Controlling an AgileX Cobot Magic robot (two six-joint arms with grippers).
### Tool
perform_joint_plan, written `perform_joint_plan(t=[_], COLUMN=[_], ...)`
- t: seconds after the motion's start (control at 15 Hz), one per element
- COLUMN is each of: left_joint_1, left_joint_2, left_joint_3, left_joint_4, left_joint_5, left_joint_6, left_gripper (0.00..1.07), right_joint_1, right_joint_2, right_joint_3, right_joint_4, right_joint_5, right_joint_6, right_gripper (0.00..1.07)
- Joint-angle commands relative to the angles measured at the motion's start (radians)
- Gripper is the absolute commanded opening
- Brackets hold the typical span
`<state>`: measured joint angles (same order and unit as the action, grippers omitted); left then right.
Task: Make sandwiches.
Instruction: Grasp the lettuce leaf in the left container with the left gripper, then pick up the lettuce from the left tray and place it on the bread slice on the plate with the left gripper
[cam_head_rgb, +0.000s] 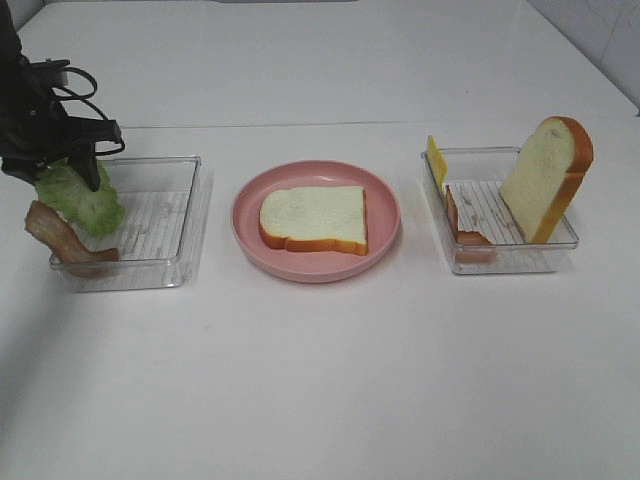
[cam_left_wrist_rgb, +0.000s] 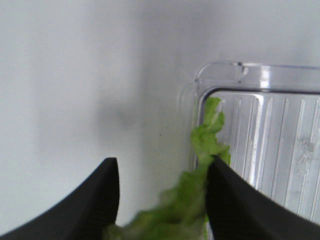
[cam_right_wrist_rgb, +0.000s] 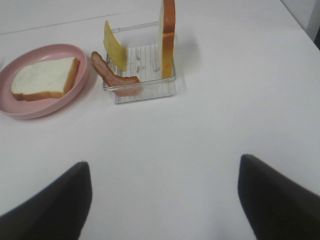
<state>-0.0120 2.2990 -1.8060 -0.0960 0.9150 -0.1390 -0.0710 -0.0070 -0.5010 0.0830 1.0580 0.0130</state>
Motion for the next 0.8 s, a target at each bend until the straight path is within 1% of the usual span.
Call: perform_joint_plan(t=[0.07, 0.27, 0.6, 0.8], left_joint_1=[-0.003, -0.003, -0.003, -0.003], left_joint_2=[0.0, -0.004, -0.04, -0.046], left_joint_3=[-0.002, -0.002, -0.016, -0.019], left_joint_4=[0.003, 0.002, 0.002, -0.015], left_joint_5=[-0.007, -0.003, -0.001, 0.024], left_joint_6=[0.002, 0.0, 0.002, 0.002], left_gripper=[0.27, 0.12, 0.11, 0.11], right_joint_1=[-0.007, -0.007, -0.007, -0.007], right_joint_2=[-0.012, -0.012, -0.012, -0.012], right_joint_3=[0.003, 0.003, 0.003, 0.003], right_joint_4=[0.005, 0.005, 0.005, 0.005], right_joint_5=[-0.005, -0.005, -0.005, -0.005], right_joint_6=[-0.007, -0.007, -0.007, -0.007], right_gripper=[0.76, 0.76, 0.76, 0.76])
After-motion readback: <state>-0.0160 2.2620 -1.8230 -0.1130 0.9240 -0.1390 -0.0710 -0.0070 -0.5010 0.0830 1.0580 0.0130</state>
